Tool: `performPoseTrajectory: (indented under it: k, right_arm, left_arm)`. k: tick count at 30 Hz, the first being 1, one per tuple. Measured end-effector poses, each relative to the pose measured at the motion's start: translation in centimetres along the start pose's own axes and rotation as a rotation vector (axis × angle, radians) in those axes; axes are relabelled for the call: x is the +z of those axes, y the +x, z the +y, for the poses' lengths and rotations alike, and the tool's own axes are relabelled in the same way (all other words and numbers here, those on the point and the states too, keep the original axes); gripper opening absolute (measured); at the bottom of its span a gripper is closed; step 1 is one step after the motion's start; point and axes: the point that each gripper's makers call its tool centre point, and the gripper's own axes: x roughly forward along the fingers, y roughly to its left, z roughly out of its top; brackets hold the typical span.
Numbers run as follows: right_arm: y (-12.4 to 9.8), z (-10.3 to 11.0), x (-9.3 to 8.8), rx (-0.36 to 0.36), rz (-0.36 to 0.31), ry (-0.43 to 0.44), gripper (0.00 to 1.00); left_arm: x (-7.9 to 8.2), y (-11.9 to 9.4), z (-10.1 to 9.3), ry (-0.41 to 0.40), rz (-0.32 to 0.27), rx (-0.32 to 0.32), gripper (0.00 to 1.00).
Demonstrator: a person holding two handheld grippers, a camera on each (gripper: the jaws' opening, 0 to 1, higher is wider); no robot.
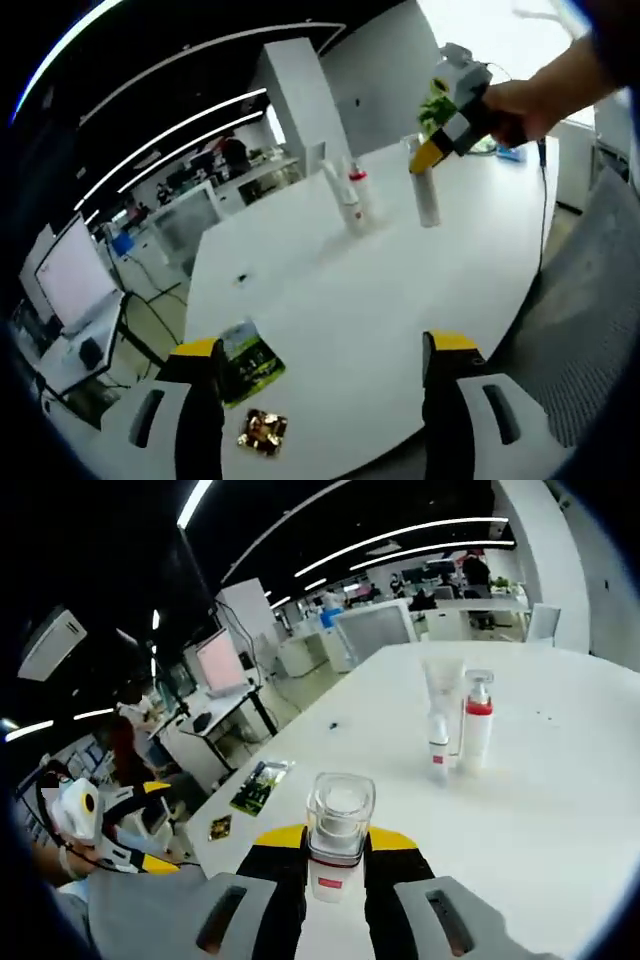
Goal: Arrange the skincare products in the storage area until every visible bottle or jar stands upright without overlapping.
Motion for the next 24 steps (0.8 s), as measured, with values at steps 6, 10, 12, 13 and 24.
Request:
performPoseTrajectory:
  k: [6,10,12,13,24]
  right_arm:
    - [2.7,-2.2,0.6,-0.067,0.012,-0.075,0.15]
    - [4.2,-4.0,1.3,-0.124,0.009,-0.151,0.15]
    - [5.1,-4.9,1.5,-0.15,0.008,-0.187,0.15]
    - [5.4,-5.3,1.5,-0.157,0.01,-0.181,0.15]
    - [7.6,-10.6,1.6,-0.279,0.021,-0.168,0.15]
  left_arm:
    - [-1.3,0.3,-0.5,-0.048,0.063,-0.03,0.75]
    - [-1.7,0.3,-0.5,-0.057,0.084,-0.029,0.74]
    - [-1.8,0.3,-0.5,-0.061,0.088,-0.033,0.73]
    - [-2.0,0.3,-0.5,-0.065,0.097,-0.034,0.72]
    - [-3.3,0.3,-0.1,-0.092,0.153,-0.024,0.59]
